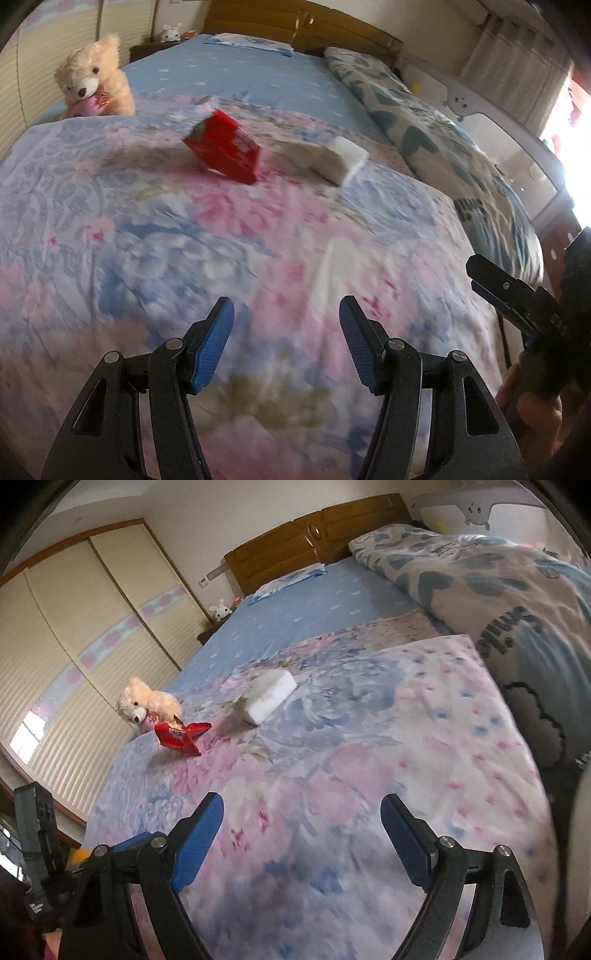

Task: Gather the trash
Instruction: 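Move both open tools back toward the red wrapper and white sponge on the bed, then grasp the red snack wrapper with the left tool while the right tool grasps the white sponge, then carry the red wrapper and white sponge over the black bin with both tools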

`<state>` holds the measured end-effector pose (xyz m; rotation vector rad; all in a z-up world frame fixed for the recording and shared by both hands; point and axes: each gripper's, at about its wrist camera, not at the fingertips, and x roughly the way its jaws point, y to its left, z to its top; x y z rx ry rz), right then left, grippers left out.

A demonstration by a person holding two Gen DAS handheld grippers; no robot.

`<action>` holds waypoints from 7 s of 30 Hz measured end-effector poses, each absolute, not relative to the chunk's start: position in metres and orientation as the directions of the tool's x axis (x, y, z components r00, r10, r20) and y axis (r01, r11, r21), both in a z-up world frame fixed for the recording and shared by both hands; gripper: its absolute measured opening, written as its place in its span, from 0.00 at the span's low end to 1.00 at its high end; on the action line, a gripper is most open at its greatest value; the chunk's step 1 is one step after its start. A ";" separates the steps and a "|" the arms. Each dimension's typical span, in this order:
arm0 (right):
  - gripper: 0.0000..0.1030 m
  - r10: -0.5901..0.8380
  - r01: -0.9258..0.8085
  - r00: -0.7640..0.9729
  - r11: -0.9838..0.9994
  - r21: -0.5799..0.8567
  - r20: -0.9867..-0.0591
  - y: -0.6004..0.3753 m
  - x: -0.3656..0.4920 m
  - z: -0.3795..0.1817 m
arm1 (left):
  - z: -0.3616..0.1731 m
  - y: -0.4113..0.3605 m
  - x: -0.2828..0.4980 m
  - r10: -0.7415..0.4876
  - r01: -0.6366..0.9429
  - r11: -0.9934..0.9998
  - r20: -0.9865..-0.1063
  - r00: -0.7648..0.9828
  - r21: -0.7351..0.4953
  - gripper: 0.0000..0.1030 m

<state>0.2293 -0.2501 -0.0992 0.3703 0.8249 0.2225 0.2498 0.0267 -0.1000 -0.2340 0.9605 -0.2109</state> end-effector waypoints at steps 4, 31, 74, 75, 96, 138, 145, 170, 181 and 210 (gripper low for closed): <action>0.86 0.354 -0.055 0.656 0.903 0.425 -0.667 -0.239 0.253 -0.105 | -0.103 0.040 0.271 -0.270 0.034 0.952 -0.782 0.562 -0.304 0.59; 0.44 0.376 0.001 0.605 0.881 0.473 -0.702 -0.195 0.389 -0.139 | -0.128 0.075 0.381 -0.311 -0.053 0.908 -0.750 0.584 -0.417 0.29; 0.07 0.500 -0.015 0.604 0.786 0.618 -0.621 -0.271 0.239 -0.121 | -0.109 0.041 0.373 -0.262 -0.010 0.943 -0.764 0.590 -0.331 0.04; 0.07 0.499 -0.014 0.607 0.785 0.619 -0.619 -0.273 0.236 -0.120 | -0.107 0.037 0.364 -0.273 0.008 0.943 -0.760 0.590 -0.332 0.04; 0.07 0.391 0.009 0.671 0.845 0.534 -0.630 -0.323 0.143 -0.099 | -0.075 -0.067 0.213 -0.415 0.286 0.908 -0.736 0.535 -0.305 0.04; 0.07 0.190 0.172 0.787 0.846 0.505 -0.587 -0.432 0.031 -0.067 | -0.045 -0.218 0.139 -0.518 0.580 0.788 -0.730 0.447 -0.204 0.04; 0.07 0.157 0.204 0.794 0.841 0.501 -0.587 -0.447 0.024 -0.066 | -0.045 -0.236 0.137 -0.529 0.606 0.770 -0.731 0.432 -0.200 0.04; 0.07 0.093 0.271 0.796 0.829 0.489 -0.598 -0.482 0.012 -0.069 | -0.035 -0.298 0.129 -0.554 0.688 0.706 -0.734 0.392 -0.166 0.04; 0.07 0.077 0.284 0.796 0.829 0.482 -0.601 -0.495 0.014 -0.068 | -0.035 -0.317 0.129 -0.552 0.704 0.694 -0.739 0.386 -0.151 0.04; 0.07 0.058 0.295 0.786 0.840 0.456 -0.615 -0.506 0.028 -0.065 | -0.047 -0.349 0.145 -0.530 0.716 0.687 -0.762 0.373 -0.128 0.04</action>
